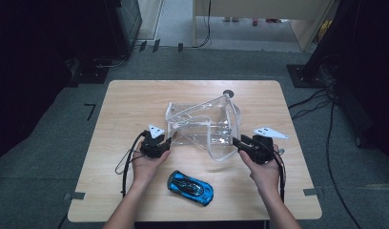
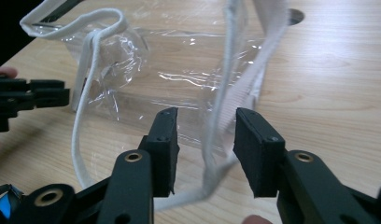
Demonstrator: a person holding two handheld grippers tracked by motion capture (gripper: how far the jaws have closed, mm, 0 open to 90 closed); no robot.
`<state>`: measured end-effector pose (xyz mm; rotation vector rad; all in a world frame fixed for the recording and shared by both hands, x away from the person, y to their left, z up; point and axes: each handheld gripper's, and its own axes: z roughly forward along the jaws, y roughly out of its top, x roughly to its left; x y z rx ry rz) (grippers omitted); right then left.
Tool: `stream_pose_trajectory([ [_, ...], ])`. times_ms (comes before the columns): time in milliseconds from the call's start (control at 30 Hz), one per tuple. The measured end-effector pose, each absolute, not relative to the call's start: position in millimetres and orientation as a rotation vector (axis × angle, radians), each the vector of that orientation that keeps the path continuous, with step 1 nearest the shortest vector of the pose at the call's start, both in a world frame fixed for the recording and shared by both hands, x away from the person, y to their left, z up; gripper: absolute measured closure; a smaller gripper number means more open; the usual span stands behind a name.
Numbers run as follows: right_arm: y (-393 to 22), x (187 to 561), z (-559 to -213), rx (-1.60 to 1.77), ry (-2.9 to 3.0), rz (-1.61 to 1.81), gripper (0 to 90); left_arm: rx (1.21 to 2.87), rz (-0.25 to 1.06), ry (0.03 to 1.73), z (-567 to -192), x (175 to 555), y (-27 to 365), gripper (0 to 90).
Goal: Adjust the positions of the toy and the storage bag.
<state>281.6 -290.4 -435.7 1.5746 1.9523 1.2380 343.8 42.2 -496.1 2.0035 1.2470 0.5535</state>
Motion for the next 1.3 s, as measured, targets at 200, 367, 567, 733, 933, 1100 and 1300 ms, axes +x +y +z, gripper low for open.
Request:
stream_pose_trajectory([
  [200, -281, 290, -439, 1.545, 1.934, 1.167, 79.7, 2.036, 0.596, 1.245, -501, 354, 30, 73.3],
  [367, -282, 288, -442, 1.536, 1.937, 1.174, 86.9, 2.048, 0.570, 1.198, -502, 354, 29, 86.0],
  [567, -283, 283, -442, 1.549, 1.934, 1.225, 88.7, 2.057, 0.532, 1.174, -501, 349, 33, 89.1],
  [733, -285, 272, -442, 1.551, 1.945, 1.270, 88.8, 2.053, 0.492, 1.151, -500, 338, 41, 89.1],
  [933, -289, 258, -441, 1.548, 1.960, 1.311, 88.8, 2.034, 0.437, 1.132, -501, 319, 48, 89.1],
  [1100, -289, 241, -441, 1.521, 1.959, 1.332, 88.3, 2.033, 0.418, 1.116, -502, 302, 52, 89.1],
  [1300, -289, 230, -443, 1.489, 1.963, 1.331, 85.6, 2.023, 0.402, 1.107, -504, 294, 56, 88.8],
])
